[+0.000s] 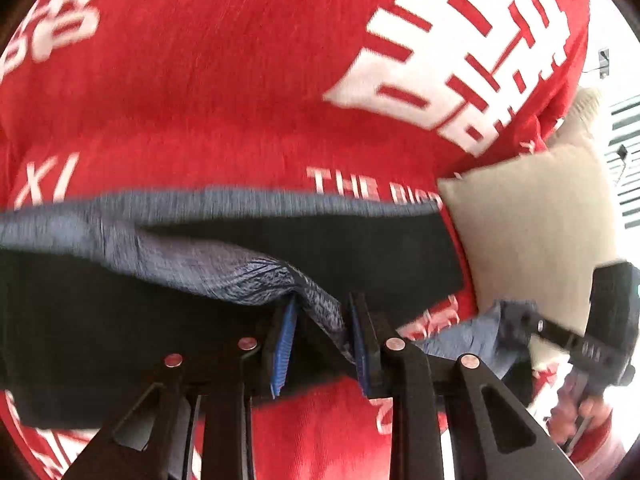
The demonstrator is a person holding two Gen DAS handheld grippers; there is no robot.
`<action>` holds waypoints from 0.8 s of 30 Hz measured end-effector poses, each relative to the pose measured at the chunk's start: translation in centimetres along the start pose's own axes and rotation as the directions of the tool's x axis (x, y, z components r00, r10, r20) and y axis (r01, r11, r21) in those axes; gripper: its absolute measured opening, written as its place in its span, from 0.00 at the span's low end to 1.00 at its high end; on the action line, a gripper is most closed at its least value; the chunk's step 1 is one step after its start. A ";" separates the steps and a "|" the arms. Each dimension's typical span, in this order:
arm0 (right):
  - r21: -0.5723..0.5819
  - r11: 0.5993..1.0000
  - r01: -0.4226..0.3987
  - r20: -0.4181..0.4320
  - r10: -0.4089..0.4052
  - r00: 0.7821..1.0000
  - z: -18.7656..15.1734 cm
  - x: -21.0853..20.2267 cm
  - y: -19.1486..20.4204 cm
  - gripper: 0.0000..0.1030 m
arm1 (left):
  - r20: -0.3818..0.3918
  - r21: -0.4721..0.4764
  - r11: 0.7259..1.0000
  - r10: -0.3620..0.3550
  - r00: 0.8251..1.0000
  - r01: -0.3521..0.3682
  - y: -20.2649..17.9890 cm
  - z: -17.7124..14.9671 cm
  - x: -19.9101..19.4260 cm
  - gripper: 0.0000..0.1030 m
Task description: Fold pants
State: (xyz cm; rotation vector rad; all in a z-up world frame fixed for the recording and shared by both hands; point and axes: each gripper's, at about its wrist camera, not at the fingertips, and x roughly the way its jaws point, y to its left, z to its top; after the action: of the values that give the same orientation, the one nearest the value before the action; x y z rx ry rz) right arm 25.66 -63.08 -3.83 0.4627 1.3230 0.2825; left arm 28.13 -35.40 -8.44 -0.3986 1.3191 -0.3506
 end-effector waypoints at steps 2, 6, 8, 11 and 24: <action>-0.011 1.000 0.007 -0.019 -0.007 1.000 3.4 1.7 -1.4 0.03 | 0.023 0.007 0.999 0.054 0.998 -0.054 -0.3 1.5 0.8 0.27; -0.004 0.999 0.035 -0.093 -0.035 0.995 8.5 6.1 -4.1 0.07 | 0.075 -0.009 0.976 0.215 0.974 -0.215 0.1 3.5 1.2 0.79; -0.012 0.996 0.094 -0.136 -0.095 0.986 10.0 7.8 -4.9 0.08 | 0.105 -0.023 0.963 0.268 0.958 -0.268 0.5 4.1 0.8 0.79; -0.053 0.986 0.157 -0.145 -0.163 0.976 10.8 8.0 -4.3 0.34 | 0.097 -0.044 0.943 0.333 0.938 -0.330 1.4 4.1 -0.1 0.79; -0.142 0.955 0.261 -0.093 -0.275 0.957 9.2 7.8 -3.4 0.29 | -0.031 0.038 0.863 0.505 0.862 -0.504 3.4 0.6 5.6 0.79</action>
State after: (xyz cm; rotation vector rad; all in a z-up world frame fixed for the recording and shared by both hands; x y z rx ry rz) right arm 36.21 -64.02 -10.53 0.1561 1.4492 0.1672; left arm 29.95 -34.94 -14.76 -0.0089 1.4023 0.0667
